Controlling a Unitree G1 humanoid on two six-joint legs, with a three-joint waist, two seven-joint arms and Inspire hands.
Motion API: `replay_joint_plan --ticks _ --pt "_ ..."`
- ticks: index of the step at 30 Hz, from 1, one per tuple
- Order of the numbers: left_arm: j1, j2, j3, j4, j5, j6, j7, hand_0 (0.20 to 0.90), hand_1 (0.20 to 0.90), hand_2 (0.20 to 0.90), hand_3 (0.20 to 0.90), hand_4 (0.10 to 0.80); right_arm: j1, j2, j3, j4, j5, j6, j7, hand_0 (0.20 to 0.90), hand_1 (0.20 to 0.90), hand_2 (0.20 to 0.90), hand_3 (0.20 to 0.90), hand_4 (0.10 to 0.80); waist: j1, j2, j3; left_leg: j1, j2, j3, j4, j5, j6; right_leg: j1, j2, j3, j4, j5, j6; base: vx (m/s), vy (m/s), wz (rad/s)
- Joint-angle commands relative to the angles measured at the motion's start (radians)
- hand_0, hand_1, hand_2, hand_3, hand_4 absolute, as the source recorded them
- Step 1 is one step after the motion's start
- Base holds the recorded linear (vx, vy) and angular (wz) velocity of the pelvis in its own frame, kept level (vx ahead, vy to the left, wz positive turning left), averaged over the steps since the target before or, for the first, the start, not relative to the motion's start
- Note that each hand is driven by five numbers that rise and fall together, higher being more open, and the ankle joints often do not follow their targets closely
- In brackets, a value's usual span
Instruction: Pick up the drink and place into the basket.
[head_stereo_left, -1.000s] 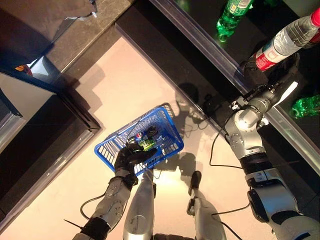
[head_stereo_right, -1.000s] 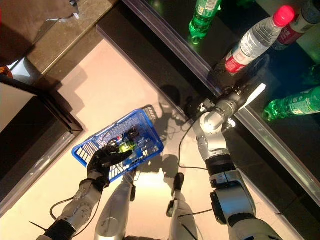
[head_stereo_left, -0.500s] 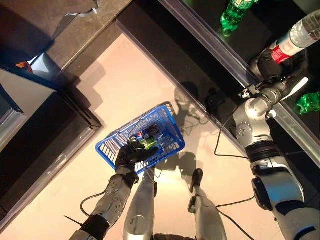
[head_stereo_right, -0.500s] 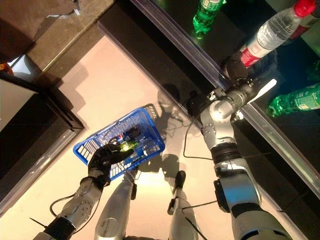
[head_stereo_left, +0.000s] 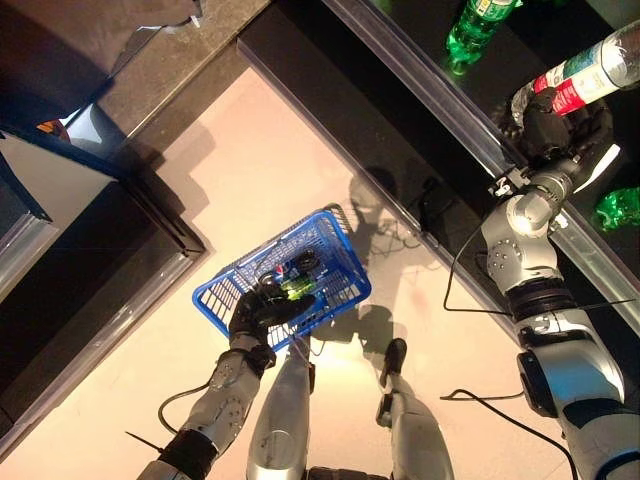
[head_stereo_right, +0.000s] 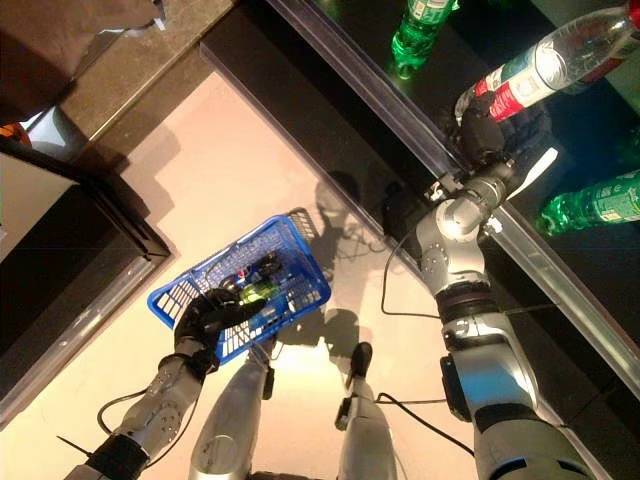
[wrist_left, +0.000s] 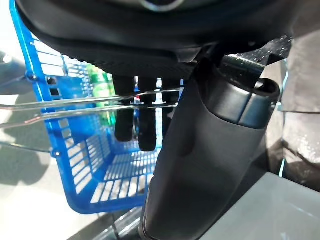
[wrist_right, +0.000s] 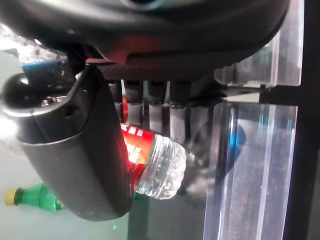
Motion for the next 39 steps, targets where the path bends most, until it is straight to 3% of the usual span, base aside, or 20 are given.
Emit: replay_joint_plan --ticks 1,9,18,25,36,39 --pt "-0.051 0.039 0.039 -0.238 0.04 -0.182 -0.04 0.3 0.3 0.3 0.2 0.1 -0.192 -0.206 0.044 -0.058 -0.023 -0.094 0.02 0.3 0.3 0.3 0.2 0.1 0.021 0.053 -0.017 0.074 -0.018 -0.029 0.006 -0.064 0.012 -0.057 0.001 -0.035 0.033 0.089 -0.091 0.0 0.0 0.0" --pt "-0.04 0.037 0.044 -0.254 0.051 -0.192 -0.042 0.3 0.3 0.3 0.2 0.1 -0.152 -0.203 0.024 -0.105 -0.051 -0.112 -0.001 0.3 0.3 0.3 0.2 0.1 0.015 0.048 -0.017 0.08 -0.021 -0.018 0.017 -0.074 0.017 -0.049 0.003 -0.038 0.036 0.086 -0.093 0.0 0.0 0.0" --pt "-0.024 0.021 0.086 -0.273 0.079 -0.227 -0.033 0.3 0.3 0.3 0.2 0.1 0.019 -0.136 -0.024 -0.435 -0.268 -0.094 -0.068 0.3 0.3 0.3 0.2 0.1 -0.017 0.041 -0.017 0.142 -0.021 0.0 0.007 -0.083 0.021 0.002 0.003 -0.025 0.03 0.08 -0.094 -0.009 0.02 -0.01" --pt "0.009 0.0 0.121 -0.293 0.109 -0.23 -0.036 0.3 0.3 0.3 0.2 0.1 0.206 -0.076 -0.038 -0.677 -0.376 -0.065 0.0 0.3 0.3 0.3 0.2 0.1 -0.047 0.016 -0.058 0.195 -0.011 0.016 -0.01 -0.091 0.023 0.047 0.006 -0.015 0.016 0.076 -0.096 -0.001 0.015 -0.04" --pt "0.064 -0.015 0.163 -0.338 0.156 -0.198 -0.092 0.3 0.3 0.3 0.2 0.1 0.421 -0.023 0.008 -0.874 -0.562 -0.033 0.136 0.3 0.3 0.3 0.2 0.1 -0.065 -0.023 -0.146 0.255 0.01 0.031 -0.018 -0.1 0.024 0.108 0.017 -0.017 0.011 0.061 -0.101 0.02 -0.012 0.0" --pt "0.071 -0.015 0.169 -0.353 0.166 -0.187 -0.108 0.3 0.3 0.3 0.2 0.1 0.447 -0.026 0.025 -0.918 -0.543 -0.024 0.203 0.3 0.3 0.3 0.2 0.1 -0.068 -0.03 -0.17 0.271 0.014 0.034 -0.024 -0.101 0.023 0.121 0.02 -0.012 0.006 0.061 -0.1 0.022 -0.009 0.01"
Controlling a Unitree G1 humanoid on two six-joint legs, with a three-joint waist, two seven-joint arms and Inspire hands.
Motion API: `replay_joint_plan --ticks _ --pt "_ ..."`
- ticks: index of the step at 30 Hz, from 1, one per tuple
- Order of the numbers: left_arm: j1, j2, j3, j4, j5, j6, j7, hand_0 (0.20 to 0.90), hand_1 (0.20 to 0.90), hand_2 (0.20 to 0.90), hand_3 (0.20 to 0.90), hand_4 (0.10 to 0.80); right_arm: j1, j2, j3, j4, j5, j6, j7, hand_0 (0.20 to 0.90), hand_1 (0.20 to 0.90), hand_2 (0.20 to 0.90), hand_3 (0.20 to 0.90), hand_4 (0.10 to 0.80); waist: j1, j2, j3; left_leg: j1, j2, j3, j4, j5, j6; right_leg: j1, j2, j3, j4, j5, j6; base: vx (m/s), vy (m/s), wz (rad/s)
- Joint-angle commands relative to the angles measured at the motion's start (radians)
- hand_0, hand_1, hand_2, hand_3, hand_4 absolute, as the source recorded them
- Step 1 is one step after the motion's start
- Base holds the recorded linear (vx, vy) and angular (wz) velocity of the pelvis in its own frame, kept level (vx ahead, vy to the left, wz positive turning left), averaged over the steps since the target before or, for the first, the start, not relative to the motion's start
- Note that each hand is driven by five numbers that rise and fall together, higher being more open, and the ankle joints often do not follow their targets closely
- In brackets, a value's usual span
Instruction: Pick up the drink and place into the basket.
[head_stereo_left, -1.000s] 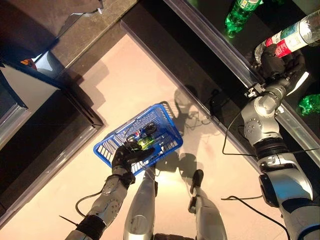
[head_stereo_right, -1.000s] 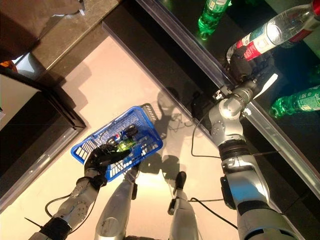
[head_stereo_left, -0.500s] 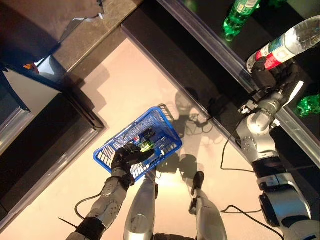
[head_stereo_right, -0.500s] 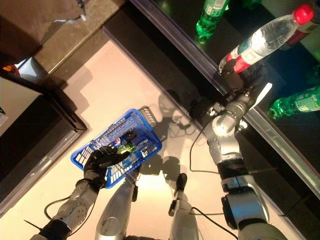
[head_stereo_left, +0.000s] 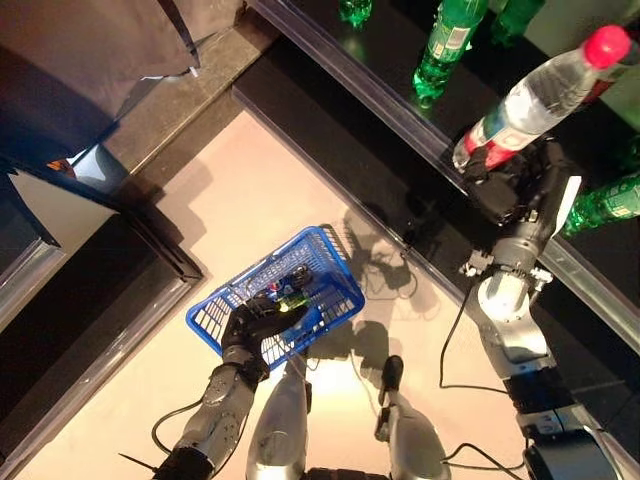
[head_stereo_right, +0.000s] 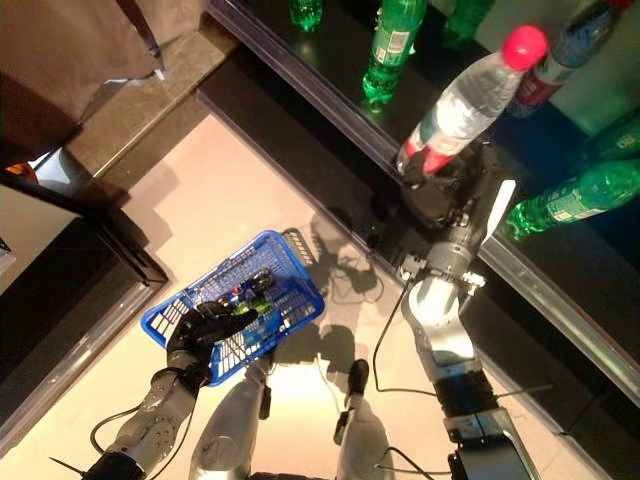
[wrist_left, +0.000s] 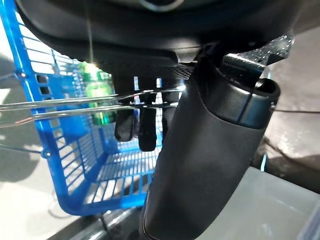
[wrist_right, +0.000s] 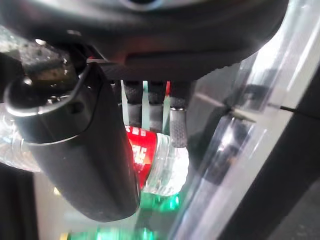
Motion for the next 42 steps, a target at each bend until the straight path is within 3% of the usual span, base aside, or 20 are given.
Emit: replay_joint_plan --ticks 1,8,14,31,36,37,42 --pt "-0.014 0.025 0.119 -0.33 0.146 -0.184 -0.093 0.3 0.3 0.3 0.2 0.1 -0.099 -0.073 -0.013 -0.271 -0.075 -0.13 0.07 0.3 0.3 0.3 0.2 0.1 -0.03 -0.018 -0.174 0.079 0.014 0.007 0.07 -0.119 0.023 -0.041 0.024 -0.015 0.052 0.058 -0.101 0.046 -0.006 0.0" --pt "-0.001 0.032 0.123 -0.417 0.136 -0.155 -0.178 0.3 0.3 0.3 0.2 0.1 0.027 -0.027 0.06 -0.314 0.079 -0.087 0.281 0.3 0.3 0.3 0.2 0.1 -0.036 -0.025 -0.22 0.105 0.022 0.011 0.059 -0.118 0.02 -0.02 0.024 -0.005 0.046 0.055 -0.093 0.013 -0.001 0.0" --pt "-0.008 0.046 0.099 -0.524 0.113 -0.153 -0.258 0.3 0.3 0.3 0.2 0.1 0.12 0.001 0.138 -0.29 0.134 -0.054 0.391 0.3 0.3 0.3 0.2 0.1 -0.034 -0.019 -0.24 0.119 0.022 0.002 0.036 -0.106 0.02 -0.008 0.021 -0.011 0.038 0.058 -0.086 0.0 0.0 0.0" --pt "-0.033 0.073 0.055 -0.689 0.027 -0.135 -0.436 0.3 0.3 0.3 0.2 0.1 0.183 0.029 0.282 -0.121 0.035 0.064 0.407 0.3 0.3 0.3 0.2 0.1 -0.008 0.002 -0.304 0.149 0.008 -0.039 0.006 -0.102 0.019 0.031 -0.001 -0.046 0.015 0.055 -0.071 0.025 0.017 0.05" --pt "-0.033 0.076 0.057 -0.689 0.011 -0.121 -0.466 0.3 0.3 0.3 0.2 0.1 0.174 0.023 0.299 -0.062 -0.042 0.152 0.376 0.3 0.3 0.3 0.2 0.1 0.0 0.001 -0.312 0.155 0.006 -0.05 0.0 -0.101 0.018 0.039 -0.002 -0.046 0.007 0.056 -0.07 0.019 0.007 0.04" --pt "-0.035 0.078 0.056 -0.698 0.004 -0.103 -0.478 0.3 0.3 0.3 0.2 0.1 0.165 0.016 0.302 -0.031 -0.109 0.218 0.344 0.3 0.3 0.3 0.2 0.1 0.004 0.0 -0.315 0.157 0.005 -0.057 -0.003 -0.102 0.018 0.041 -0.004 -0.046 0.005 0.058 -0.069 0.018 0.007 0.13" --pt "-0.064 0.084 0.038 -0.697 -0.004 -0.074 -0.504 0.3 0.3 0.3 0.2 0.1 0.082 -0.007 0.31 0.052 -0.282 0.314 0.279 0.3 0.3 0.3 0.2 0.1 0.015 0.0 -0.31 0.155 0.002 -0.069 -0.005 -0.1 0.018 0.042 -0.005 -0.047 0.001 0.062 -0.068 0.0 0.004 0.05"
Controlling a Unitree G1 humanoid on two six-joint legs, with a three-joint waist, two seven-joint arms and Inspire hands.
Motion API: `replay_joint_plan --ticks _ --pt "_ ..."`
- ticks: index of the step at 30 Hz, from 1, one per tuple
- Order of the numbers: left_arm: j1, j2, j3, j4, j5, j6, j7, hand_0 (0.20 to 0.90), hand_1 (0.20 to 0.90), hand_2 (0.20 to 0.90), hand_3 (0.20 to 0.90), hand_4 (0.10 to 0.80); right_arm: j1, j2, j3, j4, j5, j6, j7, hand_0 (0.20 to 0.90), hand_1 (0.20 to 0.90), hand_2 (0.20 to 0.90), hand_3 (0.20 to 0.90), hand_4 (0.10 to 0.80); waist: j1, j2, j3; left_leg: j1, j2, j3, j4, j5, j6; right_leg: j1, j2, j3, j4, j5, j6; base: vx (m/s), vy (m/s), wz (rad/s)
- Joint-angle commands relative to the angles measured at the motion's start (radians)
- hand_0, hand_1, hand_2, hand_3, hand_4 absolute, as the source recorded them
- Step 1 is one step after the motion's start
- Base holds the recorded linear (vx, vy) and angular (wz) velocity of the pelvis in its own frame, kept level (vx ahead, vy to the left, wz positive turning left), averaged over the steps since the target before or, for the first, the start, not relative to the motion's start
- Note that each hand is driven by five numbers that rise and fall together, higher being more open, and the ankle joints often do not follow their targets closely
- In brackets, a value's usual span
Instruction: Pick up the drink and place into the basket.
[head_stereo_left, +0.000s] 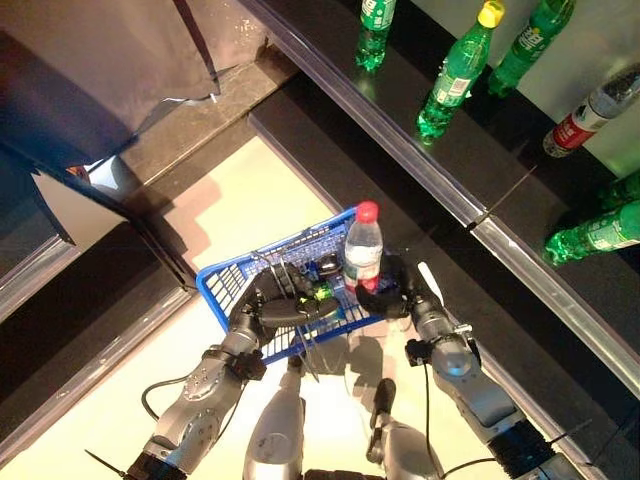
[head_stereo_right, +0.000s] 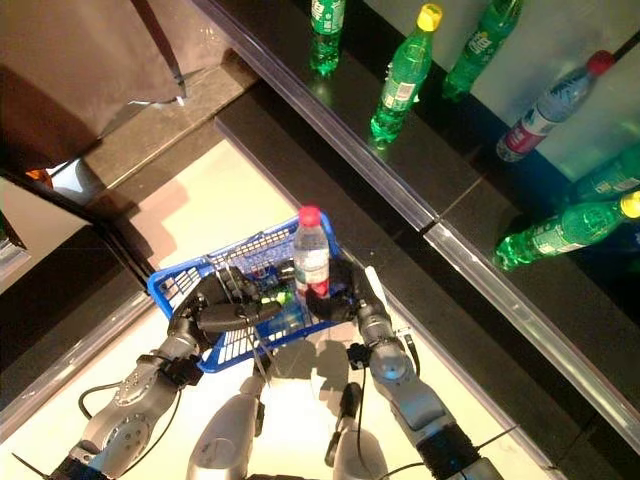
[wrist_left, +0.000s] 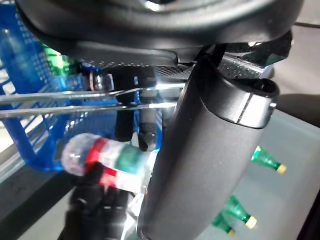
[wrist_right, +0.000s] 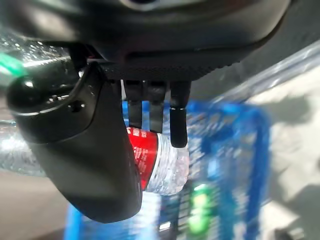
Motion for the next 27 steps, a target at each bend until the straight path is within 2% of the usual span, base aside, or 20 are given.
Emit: replay_joint_plan --ticks 1,6,12,15,27 --pt "-0.141 -0.061 -0.006 -0.324 -0.01 -0.181 -0.189 0.3 0.3 0.3 0.2 0.1 -0.144 -0.041 0.067 0.016 -0.212 -0.002 -0.082 0.3 0.3 0.3 0.2 0.1 0.004 0.021 -0.289 0.083 0.011 -0.015 0.013 -0.101 0.022 -0.069 -0.002 0.007 0.037 0.066 -0.067 0.0 0.0 0.0" --pt "-0.156 -0.058 -0.008 -0.334 -0.02 -0.147 -0.218 0.3 0.3 0.3 0.2 0.1 -0.211 -0.085 0.103 0.071 -0.36 0.123 -0.047 0.3 0.3 0.3 0.2 0.1 0.021 0.019 -0.282 0.074 0.01 -0.025 0.013 -0.098 0.023 -0.073 -0.005 0.004 0.038 0.068 -0.065 -0.013 0.003 0.0" --pt "-0.157 -0.053 -0.009 -0.341 -0.028 -0.127 -0.253 0.3 0.3 0.3 0.2 0.1 -0.246 -0.096 0.125 0.11 -0.455 0.189 -0.022 0.3 0.3 0.3 0.2 0.1 0.034 0.015 -0.279 0.072 0.009 -0.035 0.012 -0.097 0.024 -0.071 -0.007 0.001 0.037 0.071 -0.063 0.005 -0.011 0.09" --pt "-0.174 -0.052 -0.019 -0.346 -0.049 -0.093 -0.273 0.3 0.3 0.3 0.2 0.1 -0.303 -0.094 0.162 0.138 -0.559 0.22 0.016 0.3 0.3 0.3 0.2 0.1 0.044 0.014 -0.276 0.069 0.008 -0.042 0.011 -0.096 0.025 -0.073 -0.007 0.003 0.036 0.073 -0.062 0.001 -0.003 0.04" --pt "-0.256 -0.057 -0.103 -0.347 -0.064 -0.048 -0.313 0.3 0.3 0.3 0.2 0.1 -0.455 -0.076 0.336 0.177 -0.73 0.213 0.27 0.3 0.3 0.3 0.2 0.1 0.058 0.016 -0.267 0.052 0.005 -0.057 0.01 -0.091 0.025 -0.087 -0.011 0.001 0.038 0.073 -0.061 -0.003 0.0 0.01"
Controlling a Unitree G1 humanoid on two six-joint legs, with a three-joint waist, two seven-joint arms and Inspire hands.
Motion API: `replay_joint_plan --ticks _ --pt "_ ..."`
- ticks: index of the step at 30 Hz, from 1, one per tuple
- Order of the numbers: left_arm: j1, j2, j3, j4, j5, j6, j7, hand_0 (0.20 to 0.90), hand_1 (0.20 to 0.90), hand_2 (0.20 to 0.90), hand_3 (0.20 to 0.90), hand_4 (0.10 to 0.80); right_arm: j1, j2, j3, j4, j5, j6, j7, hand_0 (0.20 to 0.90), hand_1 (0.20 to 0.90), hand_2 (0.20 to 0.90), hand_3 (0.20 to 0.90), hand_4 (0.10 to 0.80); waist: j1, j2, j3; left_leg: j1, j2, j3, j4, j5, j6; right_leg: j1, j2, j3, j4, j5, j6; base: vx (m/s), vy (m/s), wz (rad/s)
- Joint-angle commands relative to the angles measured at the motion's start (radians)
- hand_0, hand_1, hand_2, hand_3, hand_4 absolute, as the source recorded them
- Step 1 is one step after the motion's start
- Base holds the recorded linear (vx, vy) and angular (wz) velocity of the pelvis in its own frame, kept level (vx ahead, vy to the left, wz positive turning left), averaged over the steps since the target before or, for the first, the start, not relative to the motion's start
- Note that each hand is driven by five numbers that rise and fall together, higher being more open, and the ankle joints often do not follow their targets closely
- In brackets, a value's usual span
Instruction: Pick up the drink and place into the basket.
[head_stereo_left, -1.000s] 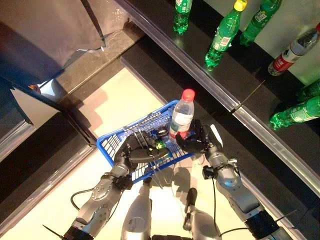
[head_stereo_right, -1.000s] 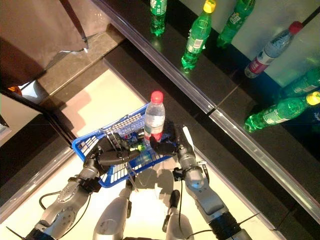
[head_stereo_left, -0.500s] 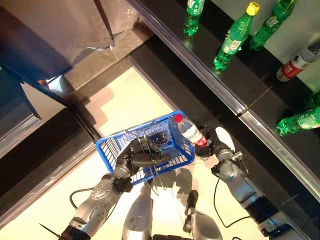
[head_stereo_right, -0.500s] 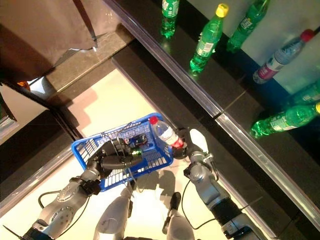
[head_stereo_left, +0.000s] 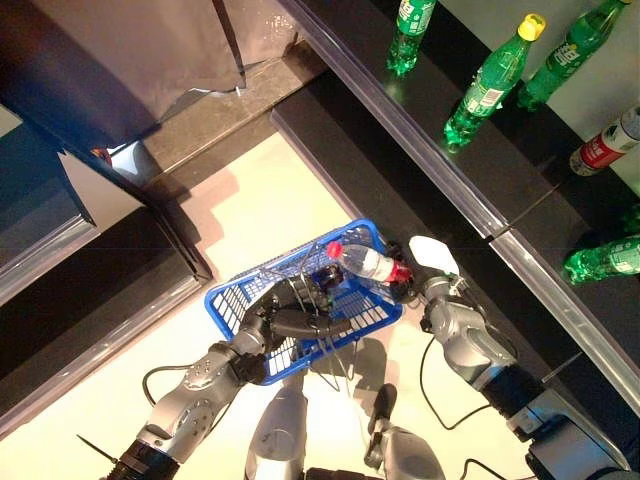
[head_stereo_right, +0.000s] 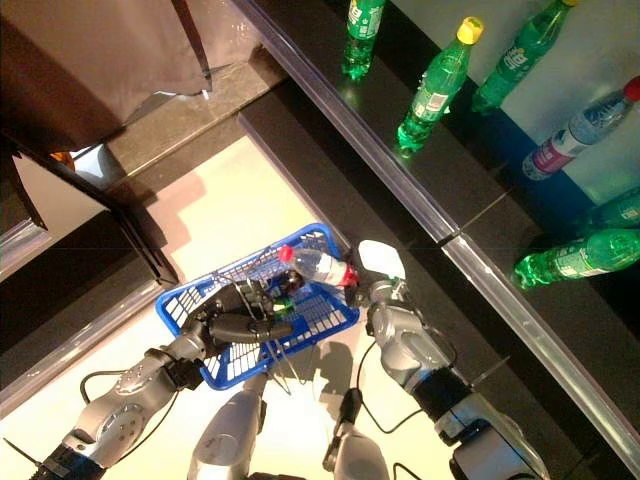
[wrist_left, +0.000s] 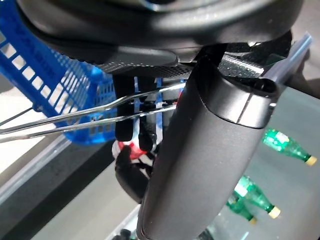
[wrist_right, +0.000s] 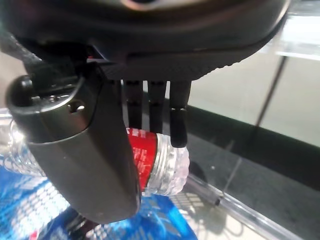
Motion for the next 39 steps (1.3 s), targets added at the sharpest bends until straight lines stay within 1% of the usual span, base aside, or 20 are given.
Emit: replay_joint_plan --ticks 1,2,4,5,7,9,12,14,16,17,20,23,25,28,29,31,32,35,37,39 --pt "-0.194 -0.114 -0.077 -0.346 -0.055 -0.203 -0.199 0.3 0.3 0.3 0.2 0.1 -0.119 0.018 0.134 0.022 -0.112 -0.063 0.051 0.3 0.3 0.3 0.2 0.1 0.014 0.014 -0.265 0.058 0.014 -0.022 0.01 -0.093 0.029 -0.107 -0.015 0.034 0.053 0.075 -0.059 -0.009 -0.002 0.07" --pt "-0.197 -0.114 -0.079 -0.345 -0.055 -0.202 -0.197 0.3 0.3 0.3 0.2 0.1 -0.124 0.021 0.14 0.023 -0.117 -0.063 0.064 0.3 0.3 0.3 0.2 0.1 0.015 0.014 -0.264 0.057 0.013 -0.023 0.01 -0.093 0.029 -0.107 -0.015 0.033 0.053 0.075 -0.059 -0.006 -0.006 0.11" --pt "-0.211 -0.119 -0.088 -0.342 -0.053 -0.196 -0.189 0.3 0.3 0.3 0.2 0.1 -0.141 0.032 0.171 0.016 -0.156 -0.053 0.145 0.3 0.3 0.3 0.2 0.1 0.016 0.011 -0.262 0.057 0.013 -0.026 0.009 -0.094 0.029 -0.108 -0.015 0.034 0.052 0.075 -0.058 -0.004 -0.008 0.11" --pt "-0.215 -0.122 -0.089 -0.34 -0.051 -0.192 -0.189 0.3 0.3 0.3 0.2 0.1 -0.152 0.036 0.192 0.006 -0.196 -0.03 0.235 0.3 0.3 0.3 0.2 0.1 0.017 0.01 -0.261 0.056 0.013 -0.027 0.009 -0.093 0.028 -0.109 -0.015 0.036 0.051 0.075 -0.059 -0.008 -0.006 0.05" --pt "-0.219 -0.125 -0.094 -0.343 -0.048 -0.188 -0.185 0.3 0.3 0.3 0.2 0.1 -0.163 0.04 0.217 -0.011 -0.222 -0.002 0.307 0.3 0.3 0.3 0.2 0.1 0.018 0.007 -0.26 0.055 0.013 -0.029 0.008 -0.093 0.028 -0.111 -0.013 0.039 0.05 0.076 -0.059 0.0 0.0 0.0" --pt "-0.242 -0.129 -0.113 -0.343 -0.045 -0.183 -0.171 0.3 0.3 0.3 0.2 0.1 -0.203 0.069 0.268 -0.007 -0.281 0.067 0.455 0.3 0.3 0.3 0.2 0.1 0.023 0.003 -0.257 0.053 0.014 -0.032 0.006 -0.09 0.026 -0.111 -0.011 0.04 0.048 0.078 -0.061 0.0 0.0 0.0" --pt "-0.27 -0.145 -0.139 -0.339 -0.036 -0.17 -0.157 0.3 0.3 0.3 0.2 0.1 -0.253 0.119 0.301 0.037 -0.284 0.119 0.516 0.3 0.3 0.3 0.2 0.1 0.032 0.0 -0.253 0.051 0.013 -0.039 0.004 -0.087 0.025 -0.11 -0.009 0.036 0.047 0.078 -0.065 0.0 0.0 0.0" --pt "-0.29 -0.161 -0.154 -0.335 -0.029 -0.16 -0.145 0.3 0.3 0.3 0.2 0.1 -0.278 0.153 0.307 0.069 -0.282 0.139 0.527 0.3 0.3 0.3 0.2 0.1 0.036 -0.002 -0.251 0.049 0.012 -0.041 0.004 -0.085 0.025 -0.111 -0.009 0.034 0.049 0.077 -0.066 0.0 0.0 0.0" --pt "-0.32 -0.193 -0.173 -0.325 -0.022 -0.143 -0.131 0.3 0.3 0.3 0.2 0.1 -0.316 0.213 0.311 0.124 -0.239 0.171 0.505 0.3 0.3 0.3 0.2 0.1 0.043 -0.003 -0.247 0.046 0.009 -0.049 0.004 -0.083 0.026 -0.113 -0.008 0.031 0.051 0.076 -0.07 0.0 0.0 0.0" --pt "-0.325 -0.197 -0.175 -0.324 -0.022 -0.139 -0.129 0.3 0.3 0.3 0.2 0.1 -0.321 0.223 0.311 0.132 -0.231 0.173 0.5 0.3 0.3 0.3 0.2 0.1 0.044 -0.003 -0.246 0.045 0.009 -0.05 0.004 -0.082 0.026 -0.113 -0.008 0.03 0.051 0.076 -0.071 0.0 0.0 0.0" --pt "-0.36 -0.235 -0.187 -0.311 -0.027 -0.114 -0.114 0.3 0.3 0.3 0.2 0.1 -0.36 0.296 0.31 0.184 -0.165 0.177 0.456 0.3 0.3 0.3 0.2 0.1 0.051 -0.004 -0.246 0.042 0.007 -0.057 0.003 -0.081 0.027 -0.117 -0.007 0.03 0.051 0.077 -0.075 0.0 0.0 0.0" --pt "-0.377 -0.252 -0.192 -0.302 -0.032 -0.103 -0.111 0.3 0.3 0.3 0.2 0.1 -0.372 0.326 0.313 0.206 -0.111 0.175 0.423 0.3 0.3 0.3 0.2 0.1 0.054 -0.003 -0.246 0.039 0.005 -0.06 0.004 -0.081 0.027 -0.12 -0.007 0.029 0.053 0.078 -0.077 0.0 0.0 0.0" --pt "-0.394 -0.27 -0.198 -0.294 -0.048 -0.089 -0.105 0.3 0.3 0.3 0.2 0.1 -0.382 0.364 0.308 0.222 -0.029 0.178 0.341 0.3 0.3 0.3 0.2 0.1 0.056 0.0 -0.241 0.034 0.003 -0.065 0.004 -0.079 0.028 -0.126 -0.006 0.029 0.054 0.079 -0.08 0.0 0.0 0.0" --pt "-0.409 -0.287 -0.203 -0.286 -0.064 -0.08 -0.102 0.3 0.3 0.3 0.2 0.1 -0.388 0.396 0.297 0.229 0.096 0.173 0.228 0.3 0.3 0.3 0.2 0.1 0.055 0.007 -0.233 0.029 0.0 -0.068 0.004 -0.078 0.029 -0.133 -0.006 0.03 0.056 0.081 -0.082 0.0 0.0 0.0" --pt "-0.412 -0.289 -0.204 -0.284 -0.065 -0.08 -0.101 0.3 0.3 0.3 0.2 0.1 -0.389 0.402 0.294 0.23 0.113 0.175 0.218 0.3 0.3 0.3 0.2 0.1 0.055 0.008 -0.231 0.028 0.0 -0.068 0.005 -0.078 0.029 -0.134 -0.007 0.03 0.056 0.081 -0.082 -0.03 0.03 0.0" --pt "-0.431 -0.305 -0.212 -0.269 -0.078 -0.075 -0.104 0.3 0.3 0.3 0.2 0.1 -0.399 0.435 0.272 0.24 0.187 0.172 0.126 0.3 0.3 0.3 0.2 0.1 0.054 0.014 -0.223 0.023 -0.004 -0.071 0.007 -0.075 0.029 -0.142 -0.008 0.028 0.061 0.084 -0.084 -0.026 0.039 0.0" --pt "-0.44 -0.309 -0.213 -0.266 -0.086 -0.071 -0.105 0.3 0.3 0.3 0.2 0.1 -0.41 0.442 0.263 0.254 0.196 0.164 0.109 0.3 0.3 0.3 0.2 0.1 0.054 0.016 -0.221 0.02 -0.005 -0.071 0.008 -0.075 0.029 -0.144 -0.009 0.026 0.062 0.084 -0.084 -0.015 0.034 0.02" --pt "-0.46 -0.322 -0.218 -0.249 -0.096 -0.077 -0.108 0.3 0.3 0.3 0.2 0.1 -0.437 0.447 0.254 0.302 0.195 0.16 0.092 0.3 0.3 0.3 0.2 0.1 0.054 0.022 -0.217 0.016 -0.007 -0.069 0.01 -0.074 0.028 -0.151 -0.012 0.022 0.067 0.085 -0.084 -0.005 0.034 0.03" --pt "-0.466 -0.325 -0.219 -0.244 -0.098 -0.08 -0.111 0.3 0.3 0.3 0.2 0.1 -0.446 0.446 0.254 0.319 0.184 0.169 0.105 0.3 0.3 0.3 0.2 0.1 0.055 0.023 -0.215 0.014 -0.008 -0.068 0.011 -0.074 0.028 -0.154 -0.013 0.02 0.069 0.085 -0.084 -0.002 0.021 0.01" --pt "-0.485 -0.333 -0.218 -0.231 -0.104 -0.091 -0.124 0.3 0.3 0.3 0.2 0.1 -0.464 0.44 0.258 0.397 0.143 0.181 0.149 0.3 0.3 0.3 0.2 0.1 0.056 0.027 -0.206 0.007 -0.01 -0.063 0.012 -0.072 0.029 -0.163 -0.016 0.016 0.073 0.087 -0.083 0.0 0.0 0.0"
